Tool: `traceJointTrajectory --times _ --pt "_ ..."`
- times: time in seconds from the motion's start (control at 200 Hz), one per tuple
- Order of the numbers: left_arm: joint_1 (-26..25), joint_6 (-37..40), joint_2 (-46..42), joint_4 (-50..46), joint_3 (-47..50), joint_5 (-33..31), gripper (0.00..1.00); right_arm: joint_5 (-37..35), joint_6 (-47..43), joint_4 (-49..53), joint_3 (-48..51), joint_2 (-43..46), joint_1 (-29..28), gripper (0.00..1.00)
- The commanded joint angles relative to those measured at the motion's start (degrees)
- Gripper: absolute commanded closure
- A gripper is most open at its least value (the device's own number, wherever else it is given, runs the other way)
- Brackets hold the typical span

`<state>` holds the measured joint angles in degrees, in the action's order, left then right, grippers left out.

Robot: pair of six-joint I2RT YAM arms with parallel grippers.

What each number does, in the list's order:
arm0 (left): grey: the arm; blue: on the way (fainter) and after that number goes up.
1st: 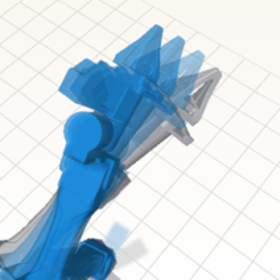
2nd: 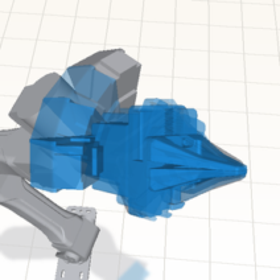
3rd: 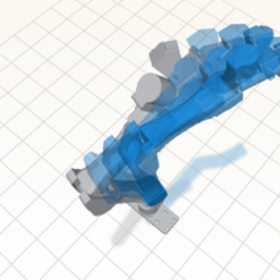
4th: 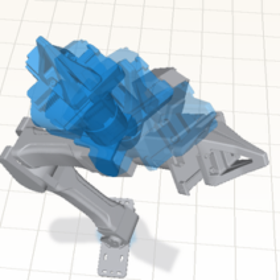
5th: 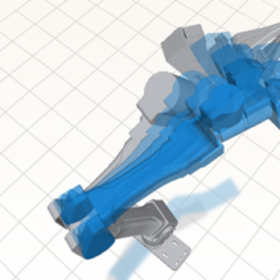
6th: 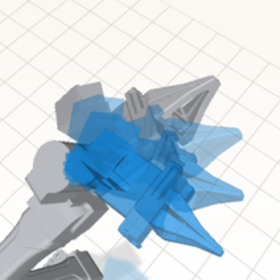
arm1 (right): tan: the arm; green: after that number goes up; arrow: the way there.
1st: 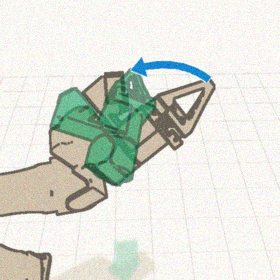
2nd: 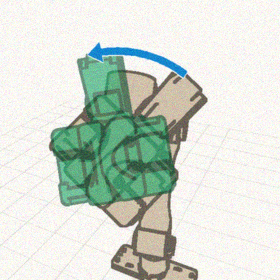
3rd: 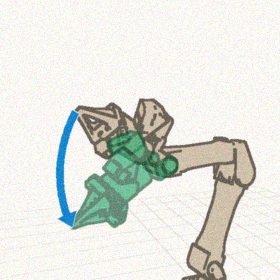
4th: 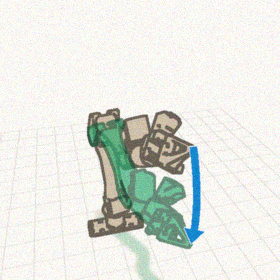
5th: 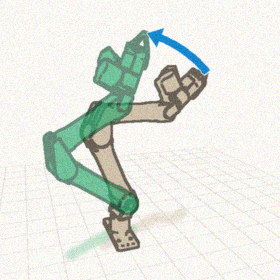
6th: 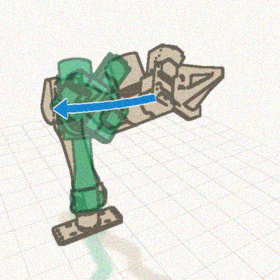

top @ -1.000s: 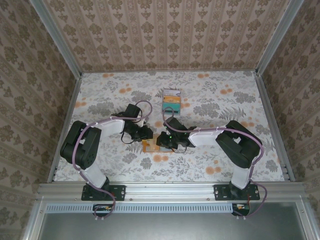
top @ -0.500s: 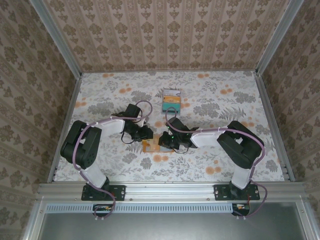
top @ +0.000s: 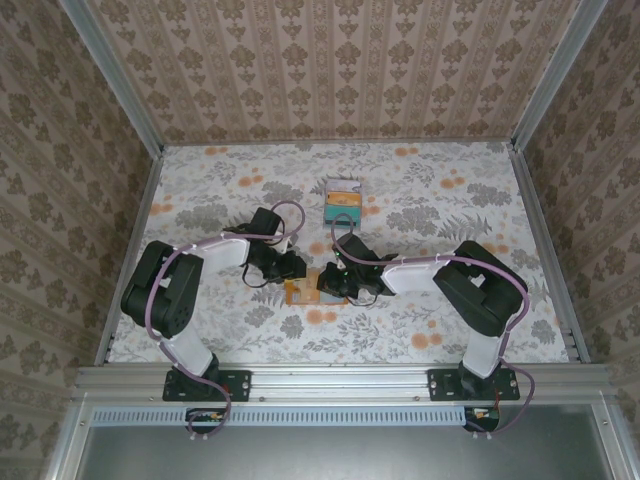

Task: Take the credit cards out of the card holder

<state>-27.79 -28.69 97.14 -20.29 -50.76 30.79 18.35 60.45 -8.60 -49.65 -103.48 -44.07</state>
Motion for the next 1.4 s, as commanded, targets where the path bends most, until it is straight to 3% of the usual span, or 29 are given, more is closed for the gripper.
traceJointTrajectory --times 0.0,0.055,0.595,0.74,0.885,1.135,1.39 --pt "-0.73 0.30 2.09 -2.75 0.14 -1.21 0.73 0.97 0.59 -0.85 -0.36 -0.88 0.06 0.94" --pt "-0.71 0.28 2.09 -2.78 0.08 -1.23 0.73 0.94 0.59 -0.90 -0.27 -0.86 0.11 1.00" --pt "0.23 2.07 0.72 -5.37 -1.37 -2.68 0.72 -2.48 -0.23 1.48 3.59 4.05 1.95 1.00" --pt "0.27 1.62 -1.38 -5.58 -1.72 -2.31 0.64 -1.48 -1.54 1.31 2.05 3.87 1.63 1.00" --pt "0.01 1.23 -5.23 -7.36 -2.37 -3.11 0.56 -1.34 -3.73 2.49 0.05 4.15 0.94 0.92" --pt "-1.78 -0.84 -9.32 -7.88 0.18 -3.57 0.59 -0.55 -5.76 4.56 -3.06 2.65 0.12 0.88" --pt "-2.00 -1.07 -5.38 -5.54 2.02 -3.80 0.62 0.72 -5.79 4.88 -4.39 -0.23 -0.13 0.83"
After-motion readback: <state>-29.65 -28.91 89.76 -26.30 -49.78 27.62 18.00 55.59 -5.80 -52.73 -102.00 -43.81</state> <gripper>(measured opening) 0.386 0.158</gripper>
